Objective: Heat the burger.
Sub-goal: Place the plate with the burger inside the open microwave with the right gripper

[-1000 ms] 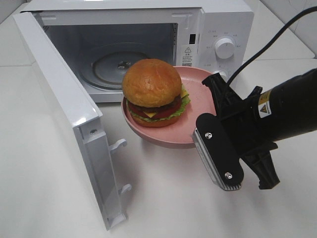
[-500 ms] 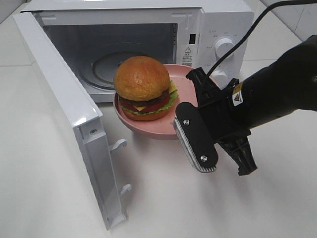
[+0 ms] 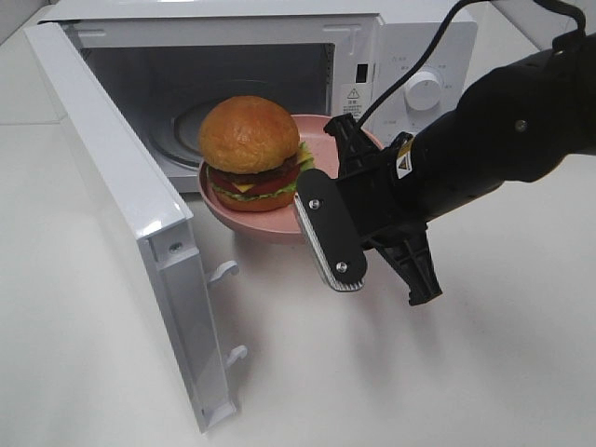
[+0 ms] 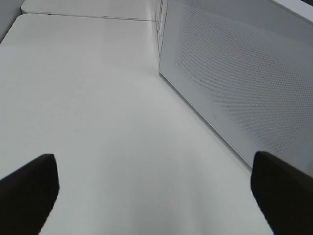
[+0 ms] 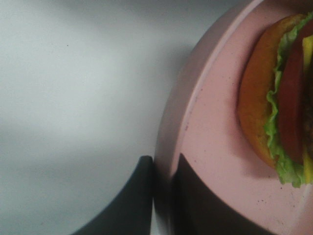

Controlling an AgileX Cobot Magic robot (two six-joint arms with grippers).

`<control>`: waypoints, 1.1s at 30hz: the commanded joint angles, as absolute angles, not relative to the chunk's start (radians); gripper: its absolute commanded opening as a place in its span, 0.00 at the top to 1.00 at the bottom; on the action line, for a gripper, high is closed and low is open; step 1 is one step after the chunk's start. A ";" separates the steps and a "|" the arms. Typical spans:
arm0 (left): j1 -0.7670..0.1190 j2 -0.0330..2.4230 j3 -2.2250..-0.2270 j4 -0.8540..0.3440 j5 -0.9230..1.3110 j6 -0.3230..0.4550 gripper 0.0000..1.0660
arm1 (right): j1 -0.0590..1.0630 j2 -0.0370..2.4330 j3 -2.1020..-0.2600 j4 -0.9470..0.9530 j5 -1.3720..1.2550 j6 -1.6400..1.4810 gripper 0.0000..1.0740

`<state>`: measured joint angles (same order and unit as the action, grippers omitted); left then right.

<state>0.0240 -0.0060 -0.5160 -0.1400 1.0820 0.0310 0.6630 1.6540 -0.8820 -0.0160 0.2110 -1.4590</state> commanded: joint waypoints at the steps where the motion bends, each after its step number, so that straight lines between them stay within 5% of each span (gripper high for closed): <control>1: 0.019 -0.010 -0.515 -0.143 1.067 0.025 0.06 | 0.662 1.663 -0.929 -0.010 0.142 -1.463 0.95; 33: 0.019 -0.010 -0.515 -0.143 1.067 0.025 0.06 | 0.662 1.793 -1.085 -0.009 0.131 -1.462 0.95</control>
